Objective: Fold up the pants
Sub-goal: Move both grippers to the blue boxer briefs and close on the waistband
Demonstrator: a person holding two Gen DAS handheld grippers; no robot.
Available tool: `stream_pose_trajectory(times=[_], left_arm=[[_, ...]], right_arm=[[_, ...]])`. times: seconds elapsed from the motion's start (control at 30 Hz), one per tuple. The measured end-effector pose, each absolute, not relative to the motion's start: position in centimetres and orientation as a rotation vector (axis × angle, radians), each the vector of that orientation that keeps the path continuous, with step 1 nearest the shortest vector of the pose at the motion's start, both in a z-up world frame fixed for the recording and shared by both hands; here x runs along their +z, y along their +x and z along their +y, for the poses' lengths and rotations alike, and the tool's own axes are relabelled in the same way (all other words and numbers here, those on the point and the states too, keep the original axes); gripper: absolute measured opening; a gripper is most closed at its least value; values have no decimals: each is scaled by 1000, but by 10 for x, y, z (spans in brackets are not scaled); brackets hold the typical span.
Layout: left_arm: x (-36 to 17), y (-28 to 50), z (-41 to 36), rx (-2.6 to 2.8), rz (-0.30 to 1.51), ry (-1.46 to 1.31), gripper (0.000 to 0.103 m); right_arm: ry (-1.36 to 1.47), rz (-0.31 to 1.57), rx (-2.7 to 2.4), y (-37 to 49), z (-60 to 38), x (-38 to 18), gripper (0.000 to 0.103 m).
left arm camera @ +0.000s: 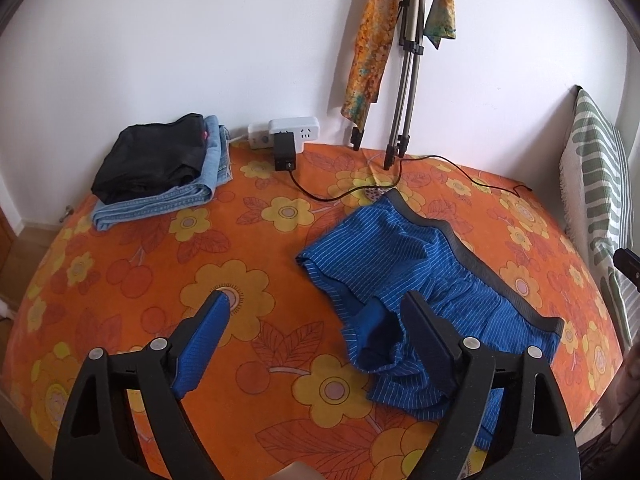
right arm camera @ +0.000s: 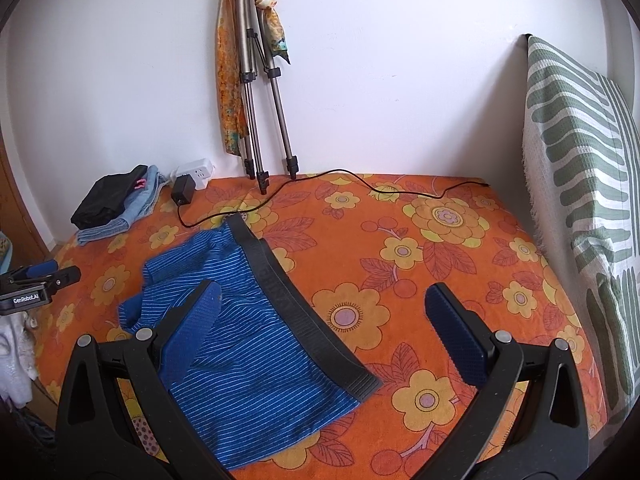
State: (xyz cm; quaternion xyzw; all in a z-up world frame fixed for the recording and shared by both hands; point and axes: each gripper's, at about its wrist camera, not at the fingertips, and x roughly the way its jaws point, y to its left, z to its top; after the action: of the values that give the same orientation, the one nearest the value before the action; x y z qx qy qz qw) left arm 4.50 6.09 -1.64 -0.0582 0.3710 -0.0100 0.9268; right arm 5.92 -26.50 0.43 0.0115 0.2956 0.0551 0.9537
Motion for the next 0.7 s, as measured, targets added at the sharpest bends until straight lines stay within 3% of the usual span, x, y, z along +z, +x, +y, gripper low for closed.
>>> stream_pose_trajectory(times=[0.07,0.23,0.47,0.53,0.7], left_arm=[[-19,51,64,-35,773,-139,80],[-26,67,71,-68,807,-186,47],[-29,84,76,-69,806,-195,41],[-32,89,76,-73,815,-200,34],[-43,104,77,-52,844,-212,34]], right_arm=[[38,606,128,65,-264,6,103],[55,635,190,84,-255,2,103],[-29,682,255,124,-240,-3,103],[-42,680,271,138,-239,-2,103],[-67,694,309,176,-233,-1,97]])
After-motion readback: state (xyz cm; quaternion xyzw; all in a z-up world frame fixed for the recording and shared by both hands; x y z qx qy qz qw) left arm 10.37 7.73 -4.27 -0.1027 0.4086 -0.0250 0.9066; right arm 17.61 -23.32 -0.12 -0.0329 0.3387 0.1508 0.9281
